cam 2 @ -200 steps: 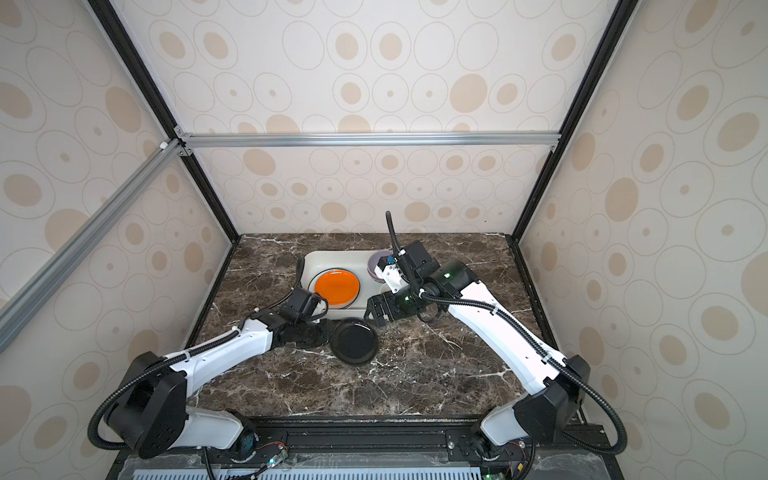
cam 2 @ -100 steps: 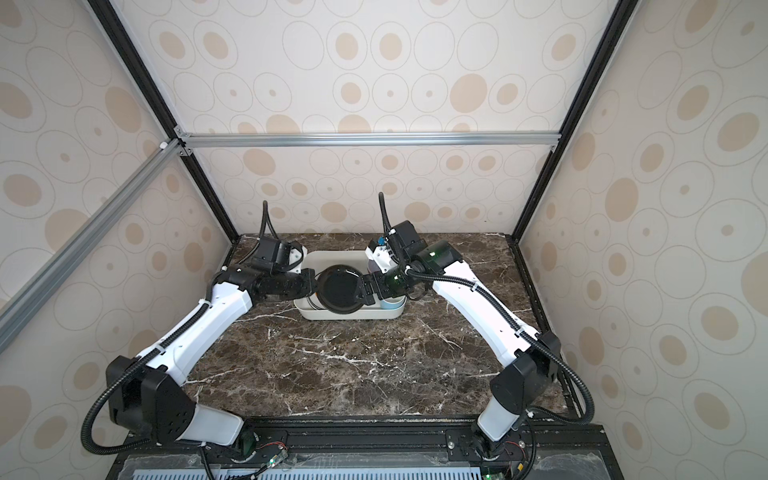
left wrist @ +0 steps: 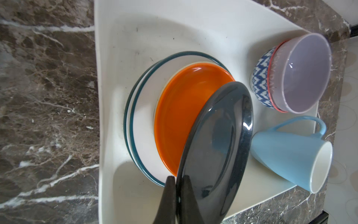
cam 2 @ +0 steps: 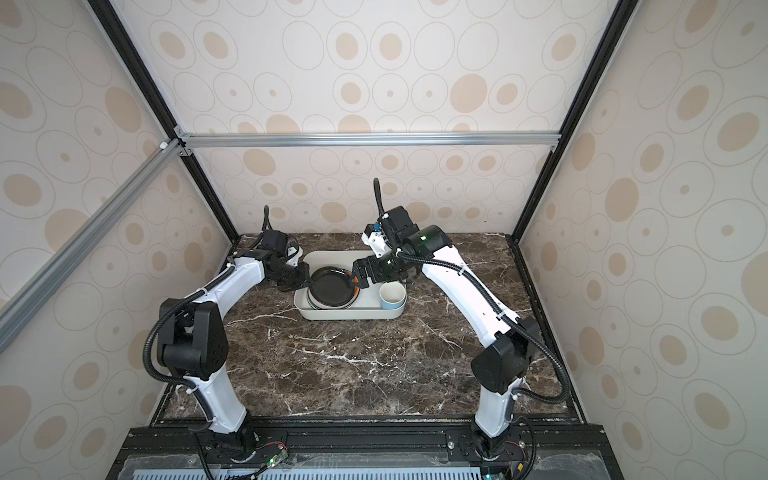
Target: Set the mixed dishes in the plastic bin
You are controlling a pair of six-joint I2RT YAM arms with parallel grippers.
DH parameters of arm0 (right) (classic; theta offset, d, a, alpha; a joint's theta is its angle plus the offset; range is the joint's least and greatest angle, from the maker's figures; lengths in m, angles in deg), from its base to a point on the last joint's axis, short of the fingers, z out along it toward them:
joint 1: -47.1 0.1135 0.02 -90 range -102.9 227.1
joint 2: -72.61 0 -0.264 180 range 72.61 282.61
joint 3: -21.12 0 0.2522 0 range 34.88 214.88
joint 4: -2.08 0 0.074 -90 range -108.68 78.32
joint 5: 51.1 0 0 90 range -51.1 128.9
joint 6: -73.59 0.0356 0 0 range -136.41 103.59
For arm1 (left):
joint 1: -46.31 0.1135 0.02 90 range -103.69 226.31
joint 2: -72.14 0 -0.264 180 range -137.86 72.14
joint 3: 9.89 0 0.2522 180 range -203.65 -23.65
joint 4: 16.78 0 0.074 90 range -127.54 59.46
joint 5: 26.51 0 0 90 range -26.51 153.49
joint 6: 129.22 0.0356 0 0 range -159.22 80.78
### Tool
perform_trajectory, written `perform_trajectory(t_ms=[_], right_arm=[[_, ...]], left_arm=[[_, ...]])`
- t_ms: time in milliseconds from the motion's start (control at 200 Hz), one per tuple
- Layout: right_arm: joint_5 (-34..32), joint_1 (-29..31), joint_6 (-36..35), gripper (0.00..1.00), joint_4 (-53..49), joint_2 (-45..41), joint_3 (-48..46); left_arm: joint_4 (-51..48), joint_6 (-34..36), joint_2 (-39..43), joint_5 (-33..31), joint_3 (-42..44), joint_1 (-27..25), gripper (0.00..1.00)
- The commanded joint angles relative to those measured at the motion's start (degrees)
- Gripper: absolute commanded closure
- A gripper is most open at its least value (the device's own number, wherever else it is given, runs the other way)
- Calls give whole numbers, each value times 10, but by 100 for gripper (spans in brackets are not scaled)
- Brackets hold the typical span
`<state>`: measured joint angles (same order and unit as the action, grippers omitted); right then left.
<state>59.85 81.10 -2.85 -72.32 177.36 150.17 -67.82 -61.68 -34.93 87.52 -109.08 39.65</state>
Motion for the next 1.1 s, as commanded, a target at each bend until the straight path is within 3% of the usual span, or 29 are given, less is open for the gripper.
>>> perform_trajectory(t_ms=[0,470,580,755,1095], right_arm=[[-7,-8,-10,0,-41,26,45],[-10,-20,-14,0,-108,106,179],[-11,-21,-14,0,-112,105,180],[-7,-21,-16,0,-113,105,172],[-2,-21,-8,0,-99,77,121]], left_arm=[[12,24,-24,25,-45,11,100],[7,37,-115,51,-79,20,100],[3,41,-111,53,-71,20,100],[5,44,-101,59,-49,20,86],[28,40,-89,66,-7,18,80]])
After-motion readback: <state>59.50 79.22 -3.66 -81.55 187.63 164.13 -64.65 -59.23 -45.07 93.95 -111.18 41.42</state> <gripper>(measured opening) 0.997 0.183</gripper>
